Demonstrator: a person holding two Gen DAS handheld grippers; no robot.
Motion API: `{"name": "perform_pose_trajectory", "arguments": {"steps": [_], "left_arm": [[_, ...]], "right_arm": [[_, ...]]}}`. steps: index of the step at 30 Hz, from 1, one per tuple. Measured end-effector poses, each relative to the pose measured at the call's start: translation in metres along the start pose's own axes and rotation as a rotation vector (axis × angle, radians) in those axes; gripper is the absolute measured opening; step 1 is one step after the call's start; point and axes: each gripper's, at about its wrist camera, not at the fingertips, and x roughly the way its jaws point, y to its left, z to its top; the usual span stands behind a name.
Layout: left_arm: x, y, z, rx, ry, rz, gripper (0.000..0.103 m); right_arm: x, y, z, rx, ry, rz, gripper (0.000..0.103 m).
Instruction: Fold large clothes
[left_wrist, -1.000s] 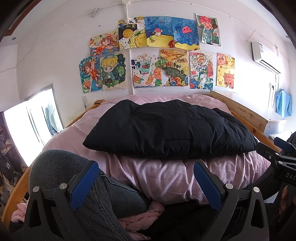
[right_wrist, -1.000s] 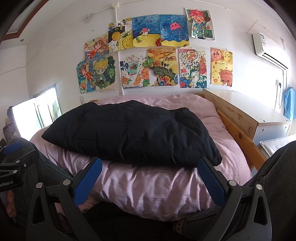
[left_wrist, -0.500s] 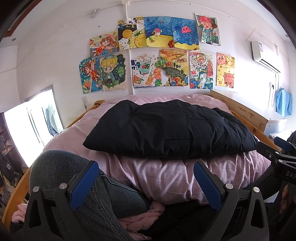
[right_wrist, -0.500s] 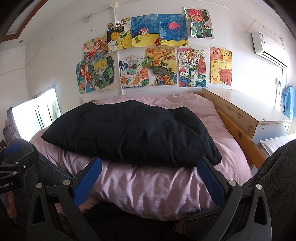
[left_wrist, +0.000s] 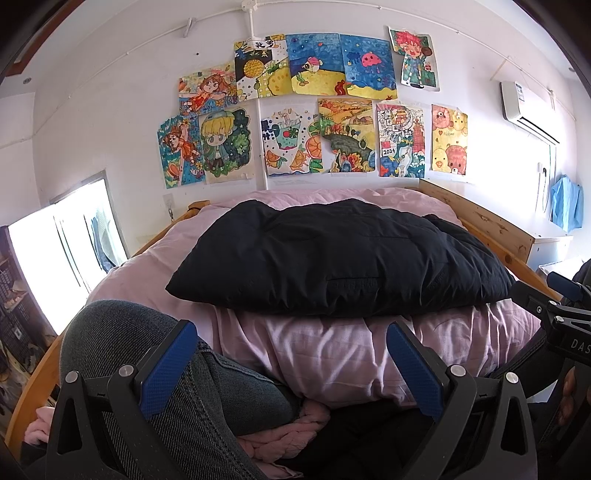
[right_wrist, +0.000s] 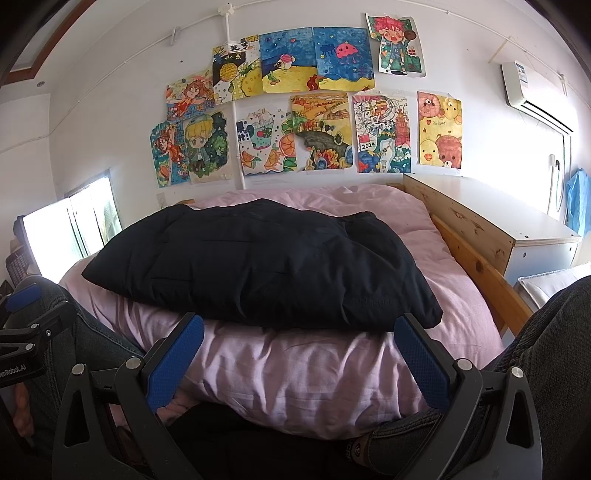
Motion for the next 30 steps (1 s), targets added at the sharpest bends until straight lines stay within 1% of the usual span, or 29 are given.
{"name": "perform_pose_trajectory", "arguments": {"steps": [30], "left_arm": [[0.0005, 0.0013, -0.0012, 0.006, -0.002, 0.0, 0.103]], "right_arm": [[-0.0003, 0.0022, -0.0005, 0.005, 0.001, -0.002, 0.102]]}}
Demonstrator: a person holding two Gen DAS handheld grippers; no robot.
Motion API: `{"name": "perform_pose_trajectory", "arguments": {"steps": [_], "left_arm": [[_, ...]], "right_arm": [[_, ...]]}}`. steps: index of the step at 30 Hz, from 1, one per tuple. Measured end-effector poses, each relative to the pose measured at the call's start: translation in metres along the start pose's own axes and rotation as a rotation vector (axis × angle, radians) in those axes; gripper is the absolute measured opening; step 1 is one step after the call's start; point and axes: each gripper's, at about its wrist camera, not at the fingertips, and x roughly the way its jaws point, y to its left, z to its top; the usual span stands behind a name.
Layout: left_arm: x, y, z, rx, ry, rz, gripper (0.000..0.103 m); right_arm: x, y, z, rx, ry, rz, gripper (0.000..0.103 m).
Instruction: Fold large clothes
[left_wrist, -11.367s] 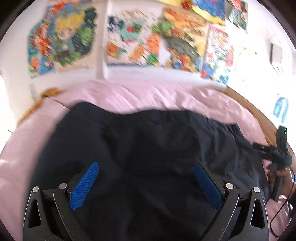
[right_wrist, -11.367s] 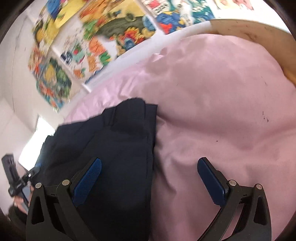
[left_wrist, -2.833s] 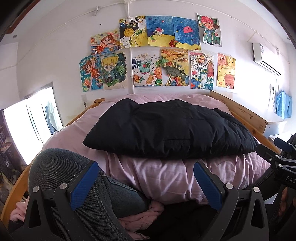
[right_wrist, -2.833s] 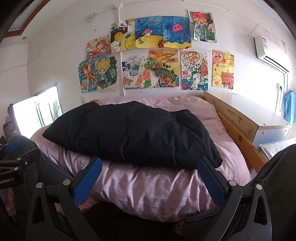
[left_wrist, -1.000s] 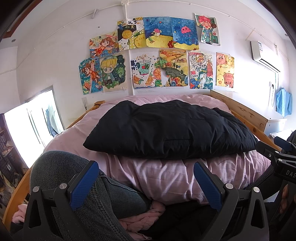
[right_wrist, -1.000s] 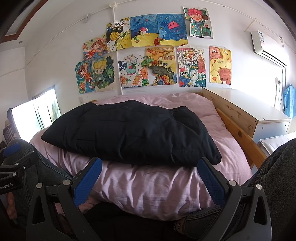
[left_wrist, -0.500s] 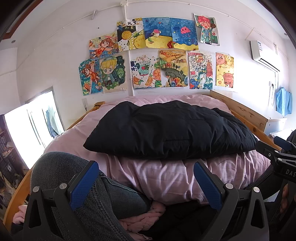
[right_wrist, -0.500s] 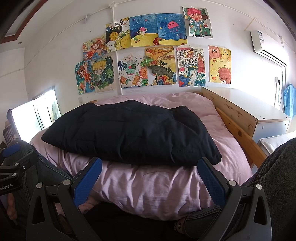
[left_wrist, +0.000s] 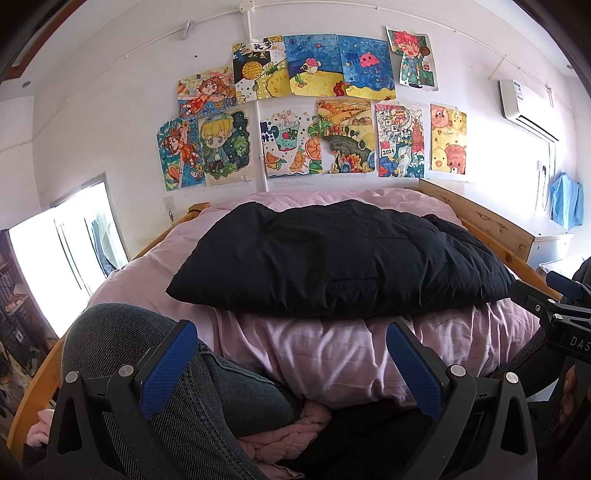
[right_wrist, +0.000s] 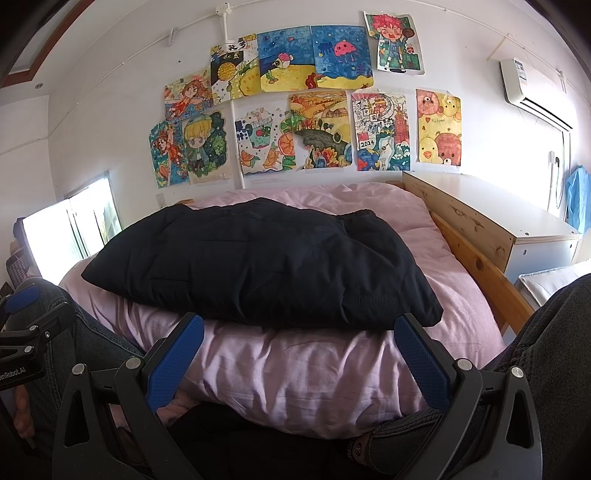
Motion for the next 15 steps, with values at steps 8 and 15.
{"name": "perform_pose_trajectory", "arguments": {"steps": [8, 15], "left_arm": [[0.0003, 0.0007, -0.0003, 0.001, -0.001, 0.0, 0.103], [0.0005, 0.0015, -0.0006, 0.003, -0.001, -0.001, 0.103]], "right_arm": [[0.0, 0.0001, -0.0003, 0.002, 0.001, 0.0, 0.102], [-0.0004, 0.0009, -0.001, 0.003, 0.001, -0.001, 0.102]]}}
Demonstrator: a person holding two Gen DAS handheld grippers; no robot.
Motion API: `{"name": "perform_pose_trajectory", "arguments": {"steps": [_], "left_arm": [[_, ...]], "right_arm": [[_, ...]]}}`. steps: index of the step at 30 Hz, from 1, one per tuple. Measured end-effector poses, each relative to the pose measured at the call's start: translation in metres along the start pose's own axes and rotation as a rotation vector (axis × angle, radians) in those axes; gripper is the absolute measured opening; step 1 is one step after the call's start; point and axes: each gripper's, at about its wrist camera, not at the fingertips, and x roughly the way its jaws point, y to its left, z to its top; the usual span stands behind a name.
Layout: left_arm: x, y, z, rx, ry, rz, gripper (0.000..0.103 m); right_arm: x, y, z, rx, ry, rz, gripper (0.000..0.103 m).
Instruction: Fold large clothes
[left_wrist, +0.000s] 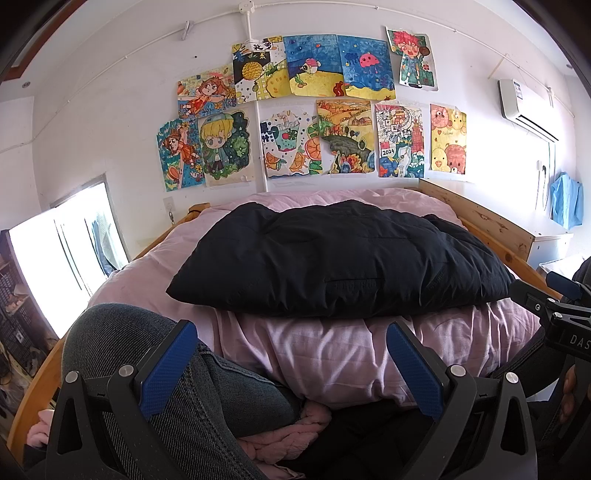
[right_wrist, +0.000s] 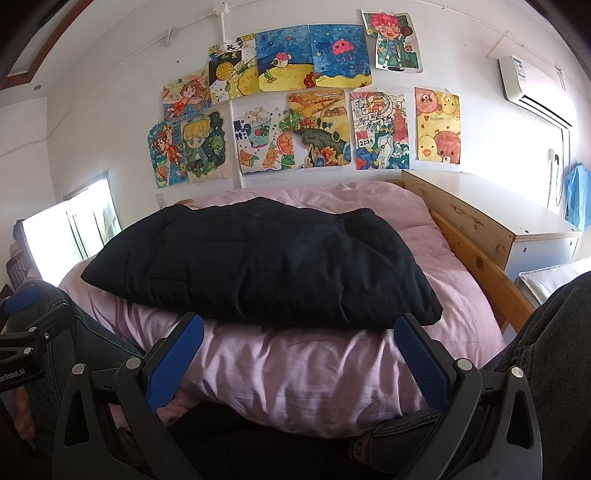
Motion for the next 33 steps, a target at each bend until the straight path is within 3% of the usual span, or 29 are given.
{"name": "perform_pose_trajectory", "arguments": {"steps": [8, 16, 33], "left_arm": [[0.0, -0.001, 0.0, 0.003, 0.002, -0.001, 0.103], [0.008, 0.013, -0.001, 0.001, 0.016, 0.051, 0.103], [0.009, 0.021, -0.001, 0.012, 0.013, 0.046, 0.103]], "right_arm": [[0.0, 0.0, 0.0, 0.001, 0.0, 0.0, 0.102], [0.0, 0.0, 0.0, 0.002, 0.001, 0.0, 0.102], [0.0, -0.001, 0.001, 0.004, 0.003, 0.0, 0.102]]}}
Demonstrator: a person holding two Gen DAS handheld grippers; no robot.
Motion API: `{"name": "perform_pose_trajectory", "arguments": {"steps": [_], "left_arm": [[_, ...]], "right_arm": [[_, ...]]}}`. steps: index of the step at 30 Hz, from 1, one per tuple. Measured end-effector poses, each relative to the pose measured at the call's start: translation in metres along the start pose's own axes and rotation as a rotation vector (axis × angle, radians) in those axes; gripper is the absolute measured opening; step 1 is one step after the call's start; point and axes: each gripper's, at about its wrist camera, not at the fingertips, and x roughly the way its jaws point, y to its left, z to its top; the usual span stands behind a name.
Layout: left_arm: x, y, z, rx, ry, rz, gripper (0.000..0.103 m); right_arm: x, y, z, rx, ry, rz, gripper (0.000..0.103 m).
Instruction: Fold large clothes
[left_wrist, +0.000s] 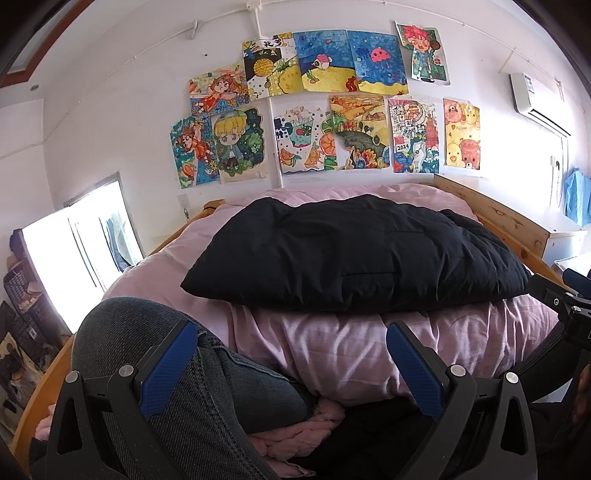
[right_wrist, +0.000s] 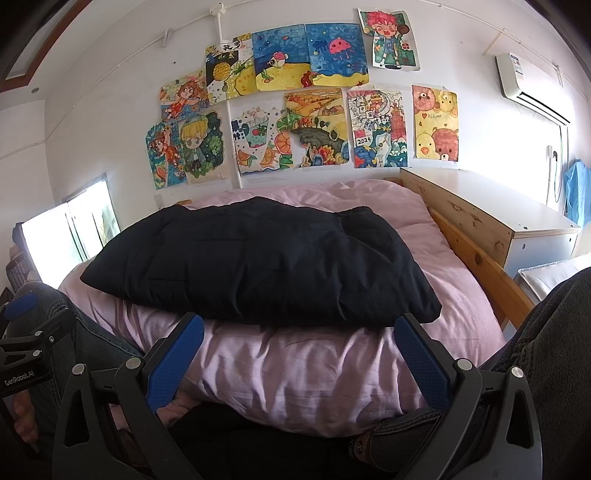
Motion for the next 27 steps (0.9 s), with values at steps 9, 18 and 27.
{"name": "perform_pose_trajectory", "arguments": {"steps": [9, 18, 27], "left_arm": [[0.0011, 0.0025, 0.0, 0.001, 0.0, 0.001, 0.103], [0.0017, 0.0049, 0.0, 0.005, -0.002, -0.002, 0.103], [0.0022, 0.0062, 0.0, 0.011, 0.001, 0.001, 0.103]], "right_arm": [[-0.0004, 0.0012, -0.0005, 0.002, 0.002, -0.001, 0.102], [-0.0003, 0.001, -0.0003, 0.003, 0.002, -0.001, 0.102], [-0.0004, 0.0009, -0.0001, 0.004, 0.002, -0.001, 0.102]]}}
